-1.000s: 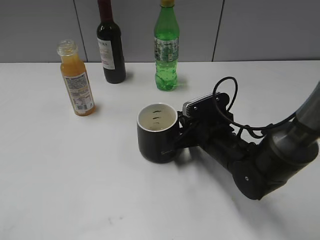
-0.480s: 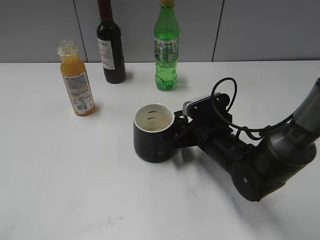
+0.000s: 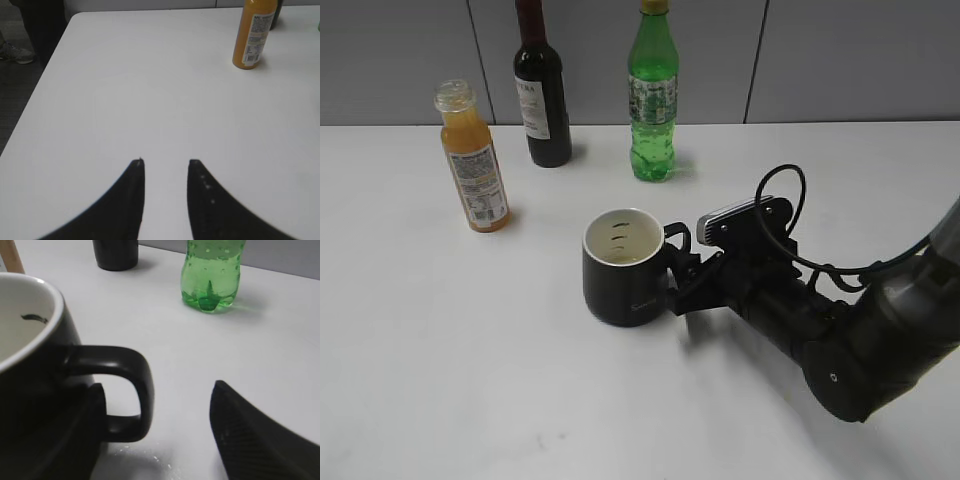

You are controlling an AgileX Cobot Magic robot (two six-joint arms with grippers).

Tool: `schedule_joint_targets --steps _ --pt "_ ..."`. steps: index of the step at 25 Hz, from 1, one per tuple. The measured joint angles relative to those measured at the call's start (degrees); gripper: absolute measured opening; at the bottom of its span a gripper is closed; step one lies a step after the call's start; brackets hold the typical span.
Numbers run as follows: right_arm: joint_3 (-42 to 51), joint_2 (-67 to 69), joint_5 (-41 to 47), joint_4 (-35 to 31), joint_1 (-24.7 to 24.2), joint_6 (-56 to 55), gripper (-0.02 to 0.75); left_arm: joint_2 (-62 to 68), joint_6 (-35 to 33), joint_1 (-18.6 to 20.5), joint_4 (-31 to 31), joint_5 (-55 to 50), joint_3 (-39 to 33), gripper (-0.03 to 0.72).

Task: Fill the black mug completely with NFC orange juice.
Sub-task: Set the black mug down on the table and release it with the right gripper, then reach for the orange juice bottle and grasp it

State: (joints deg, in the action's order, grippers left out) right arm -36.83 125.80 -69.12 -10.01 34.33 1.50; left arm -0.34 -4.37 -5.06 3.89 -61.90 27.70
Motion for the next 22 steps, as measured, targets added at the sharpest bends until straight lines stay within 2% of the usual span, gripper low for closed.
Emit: schedule_joint_targets --steps 3,6,14,22 --pt "2.5 -1.8 0.0 0.0 0.0 -0.7 0.62 0.0 0.0 0.0 0.0 0.0 0.0 0.236" --pt "6.5 -4.6 0.0 -0.6 0.0 -0.9 0.65 0.0 0.0 0.0 0.0 0.0 0.0 0.236" --pt "19.4 -15.9 0.0 -2.1 0.0 -1.5 0.652 0.0 0.0 0.0 0.0 0.0 0.0 0.236" --pt "20.9 -35.5 1.5 -2.2 0.0 -1.0 0.649 0.0 0.0 0.0 0.0 0.0 0.0 0.236"
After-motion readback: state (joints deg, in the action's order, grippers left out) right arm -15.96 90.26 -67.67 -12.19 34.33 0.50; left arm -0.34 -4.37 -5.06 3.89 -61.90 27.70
